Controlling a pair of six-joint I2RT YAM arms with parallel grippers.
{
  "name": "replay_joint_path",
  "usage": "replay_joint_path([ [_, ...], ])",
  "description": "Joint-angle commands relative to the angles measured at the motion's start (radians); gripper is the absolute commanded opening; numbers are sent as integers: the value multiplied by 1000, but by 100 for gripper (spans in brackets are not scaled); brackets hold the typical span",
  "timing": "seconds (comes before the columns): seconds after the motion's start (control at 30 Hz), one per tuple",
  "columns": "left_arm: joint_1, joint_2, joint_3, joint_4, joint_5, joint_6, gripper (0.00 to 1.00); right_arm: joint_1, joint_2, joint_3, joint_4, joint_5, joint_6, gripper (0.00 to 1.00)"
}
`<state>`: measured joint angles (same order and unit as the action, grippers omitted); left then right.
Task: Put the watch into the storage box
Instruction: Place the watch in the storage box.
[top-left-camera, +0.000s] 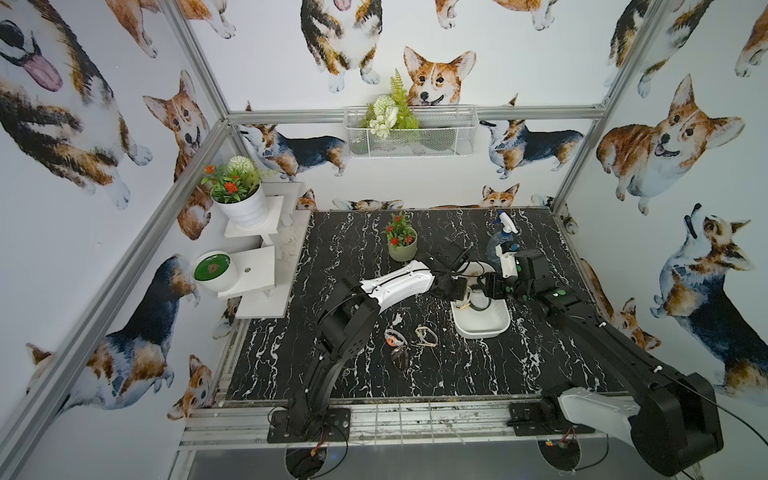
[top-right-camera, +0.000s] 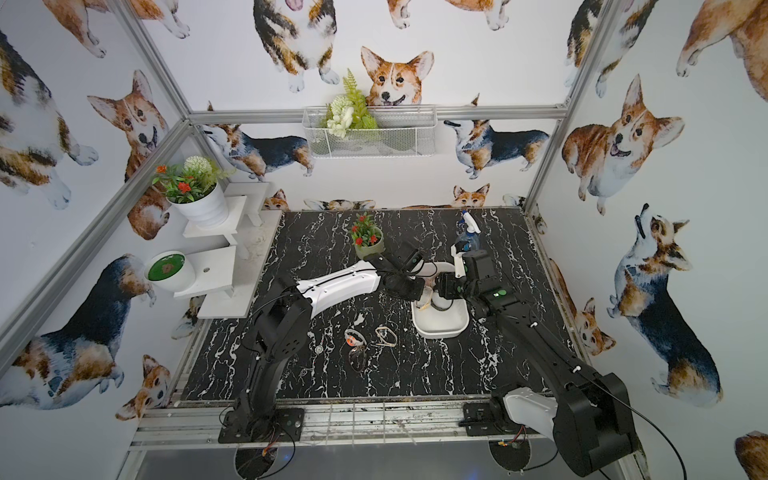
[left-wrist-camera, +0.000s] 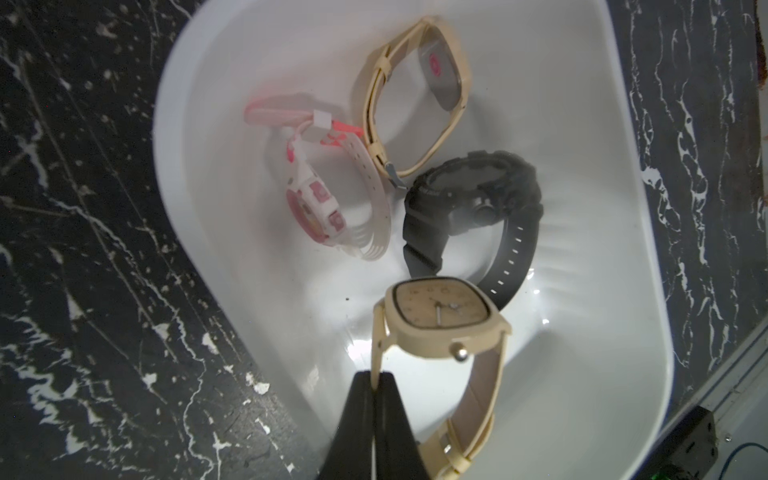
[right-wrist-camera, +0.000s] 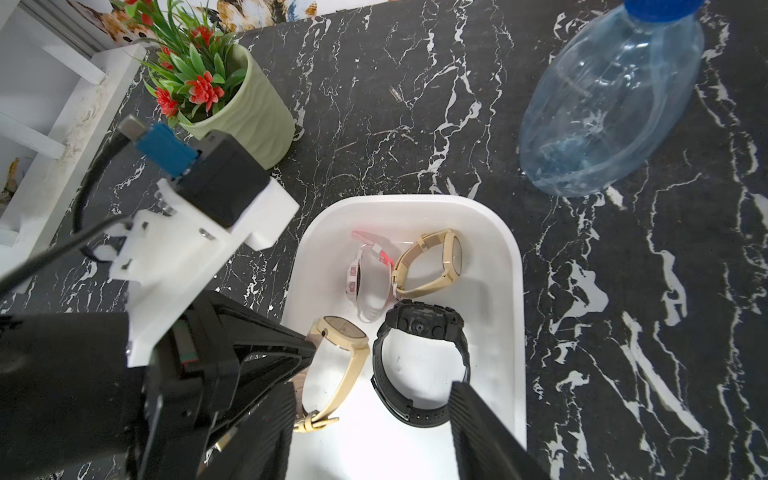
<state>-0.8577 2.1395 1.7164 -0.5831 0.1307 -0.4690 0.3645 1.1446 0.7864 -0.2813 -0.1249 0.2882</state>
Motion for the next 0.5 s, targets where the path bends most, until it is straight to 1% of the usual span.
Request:
replay_joint_path([
  [0.0, 0, 10, 13, -22, -21, 10, 0, -1, 3, -4, 27, -15, -6, 65],
  [0.1, 0, 12, 13, -24, -27, 13, 3, -1, 3, -6, 30, -18, -7, 66],
  [0.27, 0, 10, 20, -29, -41, 15, 18, -1, 10, -9, 30, -27, -6, 66],
  [0.37, 0, 7, 22, -28, -44, 18, 20, -1, 13, -10, 34, -32, -4, 66],
  [0.47, 0, 2, 31, -31, -39, 37, 25, -1, 10, -12, 36, -38, -4, 66],
])
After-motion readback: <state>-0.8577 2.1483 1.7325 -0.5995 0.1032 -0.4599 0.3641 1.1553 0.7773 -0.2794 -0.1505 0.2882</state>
